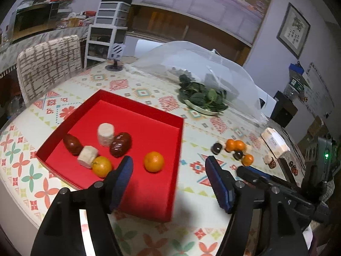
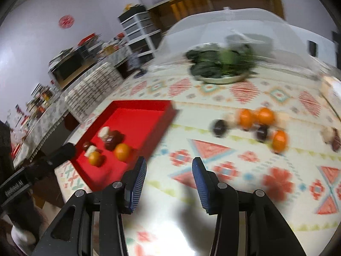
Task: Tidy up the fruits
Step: 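Grasp an orange with the left tool while the right tool grasps another orange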
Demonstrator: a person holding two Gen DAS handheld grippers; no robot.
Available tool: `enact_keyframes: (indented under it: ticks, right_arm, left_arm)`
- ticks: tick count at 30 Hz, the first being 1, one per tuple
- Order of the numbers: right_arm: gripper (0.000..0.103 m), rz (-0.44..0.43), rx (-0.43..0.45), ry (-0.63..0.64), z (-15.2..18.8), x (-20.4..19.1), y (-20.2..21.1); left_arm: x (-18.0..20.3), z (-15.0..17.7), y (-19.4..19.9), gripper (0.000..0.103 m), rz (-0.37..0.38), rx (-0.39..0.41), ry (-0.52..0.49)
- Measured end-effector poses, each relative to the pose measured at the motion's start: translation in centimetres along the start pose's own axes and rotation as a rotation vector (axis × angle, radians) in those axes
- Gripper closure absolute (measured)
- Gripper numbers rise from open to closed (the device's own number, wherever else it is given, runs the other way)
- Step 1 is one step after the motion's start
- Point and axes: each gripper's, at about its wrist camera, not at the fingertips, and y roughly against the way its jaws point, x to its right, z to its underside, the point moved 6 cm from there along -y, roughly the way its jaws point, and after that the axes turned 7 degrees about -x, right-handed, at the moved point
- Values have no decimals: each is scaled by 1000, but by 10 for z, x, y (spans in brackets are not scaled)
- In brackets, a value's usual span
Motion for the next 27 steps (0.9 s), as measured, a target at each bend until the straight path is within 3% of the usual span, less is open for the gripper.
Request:
enact_keyframes:
  ticks: [3, 11, 15, 20, 27]
  right_arm:
    - [48, 58, 20, -59, 7, 43, 22]
    - [48, 201, 41, -207, 21, 143, 58]
    - [48, 208, 13, -184, 13, 147, 45]
    - [48, 219, -23, -124, -5, 136, 11]
    - [49, 205, -34, -146, -20, 143, -19]
  left_arm:
    - [17, 4, -3, 33, 11, -9, -24]
    - [56, 20, -34, 33, 57, -92, -77]
    - [75, 16, -51, 33, 88, -125, -121]
    - [97, -12, -77, 33, 105, -154, -177]
    - [125, -37, -132, 33, 151, -220, -236]
